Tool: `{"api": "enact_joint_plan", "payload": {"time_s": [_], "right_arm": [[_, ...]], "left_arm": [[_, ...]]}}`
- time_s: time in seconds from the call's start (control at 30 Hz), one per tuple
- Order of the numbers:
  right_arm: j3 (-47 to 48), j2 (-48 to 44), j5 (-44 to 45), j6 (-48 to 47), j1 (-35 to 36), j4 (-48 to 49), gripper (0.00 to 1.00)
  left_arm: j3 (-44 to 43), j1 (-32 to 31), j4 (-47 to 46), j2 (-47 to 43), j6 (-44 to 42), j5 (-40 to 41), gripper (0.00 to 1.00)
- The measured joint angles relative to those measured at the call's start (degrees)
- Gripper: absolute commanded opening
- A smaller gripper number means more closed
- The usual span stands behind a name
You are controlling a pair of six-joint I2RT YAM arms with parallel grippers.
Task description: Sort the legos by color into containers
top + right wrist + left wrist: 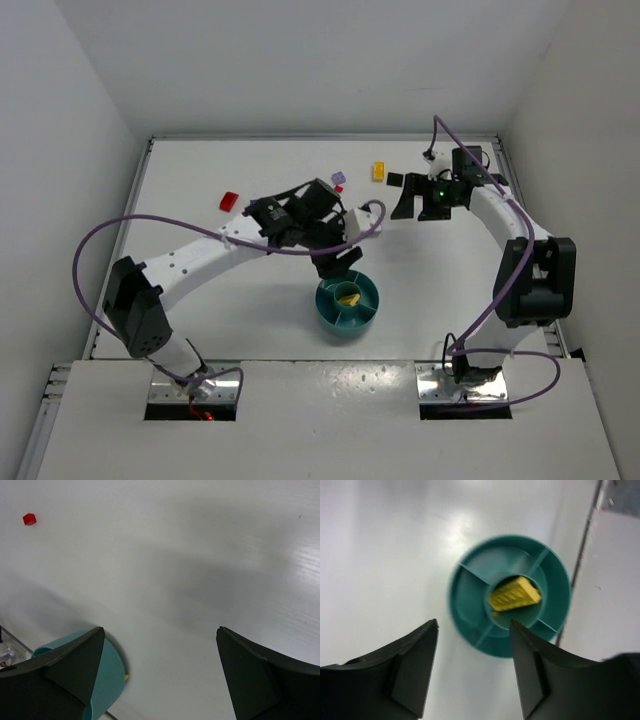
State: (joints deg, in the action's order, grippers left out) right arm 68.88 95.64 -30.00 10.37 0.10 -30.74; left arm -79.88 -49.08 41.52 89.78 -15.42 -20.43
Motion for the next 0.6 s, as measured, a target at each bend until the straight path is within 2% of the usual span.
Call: {"api": "enact_joint_plan", "payload": {"time_s": [0.07,0.17,0.33,0.6], "right_arm": [[2.2,1.7,0.5,-0.3,0.2,0.0,0.93],[7.1,5.2,2.8,-0.4,0.7,-0.3,0.93],[23.5,16.3,9.3,-0.5,2.7,-0.8,0.93],[49.9,35.7,21.5,-0.2,9.3,-2.9,0.93]], "left_arm": [[-3.4,2.9,-0.1,-0.3,0.9,0.2,0.86],[-7.9,8.9,-1.2,-1.5,2.3,0.8,0.92],[-10.8,16.9,-1.9,-3.6,3.9,1.6,0.95],[-8.7,26.3,-2.2,-6.3,7.0,2.4,0.97]]}}
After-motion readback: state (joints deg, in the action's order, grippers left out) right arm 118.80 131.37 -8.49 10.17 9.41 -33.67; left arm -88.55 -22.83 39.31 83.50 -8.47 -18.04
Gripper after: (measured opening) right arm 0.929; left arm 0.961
